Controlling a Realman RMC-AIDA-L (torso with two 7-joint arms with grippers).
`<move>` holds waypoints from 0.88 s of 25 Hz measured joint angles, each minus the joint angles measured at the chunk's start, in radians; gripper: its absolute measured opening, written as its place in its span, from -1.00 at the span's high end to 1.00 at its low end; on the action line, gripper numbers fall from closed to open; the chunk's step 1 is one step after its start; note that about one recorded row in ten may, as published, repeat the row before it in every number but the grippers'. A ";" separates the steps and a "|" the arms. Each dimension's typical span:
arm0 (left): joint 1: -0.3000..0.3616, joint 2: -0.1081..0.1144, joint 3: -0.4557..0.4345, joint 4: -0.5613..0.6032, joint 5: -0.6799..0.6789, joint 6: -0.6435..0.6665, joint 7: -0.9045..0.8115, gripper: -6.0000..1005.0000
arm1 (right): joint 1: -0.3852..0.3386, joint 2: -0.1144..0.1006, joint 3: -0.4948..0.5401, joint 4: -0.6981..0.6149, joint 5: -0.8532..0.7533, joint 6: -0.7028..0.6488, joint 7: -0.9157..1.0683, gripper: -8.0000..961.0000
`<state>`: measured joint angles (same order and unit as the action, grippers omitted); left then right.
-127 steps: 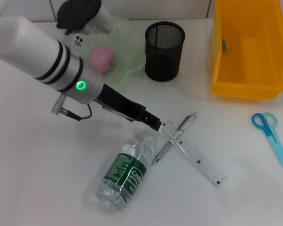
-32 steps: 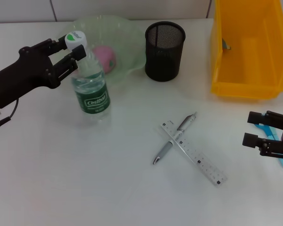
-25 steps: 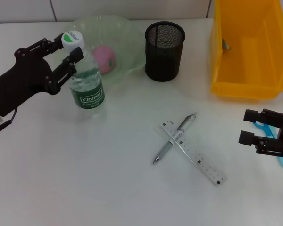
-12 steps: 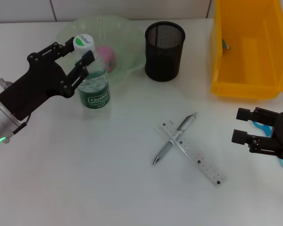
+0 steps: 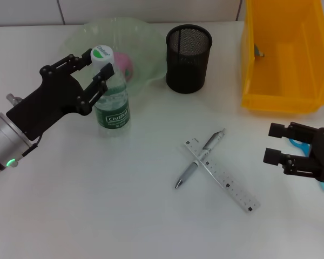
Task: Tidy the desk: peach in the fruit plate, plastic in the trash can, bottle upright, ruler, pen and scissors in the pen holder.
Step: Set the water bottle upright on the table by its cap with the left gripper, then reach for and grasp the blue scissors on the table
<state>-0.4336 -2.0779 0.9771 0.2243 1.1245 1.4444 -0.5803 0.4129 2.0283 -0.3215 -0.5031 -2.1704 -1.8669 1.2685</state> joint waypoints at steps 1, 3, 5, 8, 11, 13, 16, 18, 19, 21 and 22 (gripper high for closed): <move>0.000 0.000 0.000 -0.001 0.000 0.003 0.000 0.13 | 0.001 0.001 0.000 0.000 0.000 0.000 0.000 -0.70; 0.004 0.000 -0.002 -0.002 -0.008 0.011 -0.004 0.12 | 0.002 0.002 -0.001 0.000 0.000 -0.001 0.000 -0.70; 0.009 -0.001 -0.004 -0.010 -0.033 0.020 -0.007 0.10 | 0.003 0.002 0.000 0.000 0.000 -0.001 0.000 -0.70; 0.013 0.000 -0.005 -0.029 -0.065 0.042 -0.007 0.08 | 0.005 0.003 0.001 0.000 0.000 -0.001 0.000 -0.70; 0.017 0.002 -0.004 -0.029 -0.065 0.047 -0.009 0.02 | 0.007 0.005 0.003 0.000 0.000 -0.001 0.000 -0.70; 0.019 0.002 -0.001 -0.030 -0.065 0.047 -0.009 -0.07 | 0.009 0.006 0.004 0.000 0.000 -0.001 0.000 -0.70; 0.021 0.002 0.001 -0.030 -0.065 0.048 -0.009 -0.21 | 0.009 0.006 0.005 0.000 0.000 -0.001 0.000 -0.70; 0.023 0.002 0.000 -0.030 -0.065 0.052 -0.010 -0.30 | 0.009 0.006 0.007 0.000 0.000 -0.003 0.000 -0.70; 0.035 0.004 -0.004 -0.030 -0.065 0.099 -0.011 -0.34 | 0.009 0.006 0.007 0.000 0.002 -0.005 0.000 -0.70; 0.055 0.008 -0.010 -0.021 -0.064 0.179 -0.030 -0.43 | 0.009 0.006 0.008 0.000 0.016 -0.007 0.000 -0.70; 0.070 0.011 -0.016 -0.007 -0.064 0.226 -0.060 -0.48 | 0.009 0.005 0.008 0.000 0.024 -0.007 0.004 -0.70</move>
<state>-0.3633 -2.0674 0.9613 0.2176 1.0610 1.6708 -0.6408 0.4217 2.0337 -0.3130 -0.5031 -2.1467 -1.8739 1.2725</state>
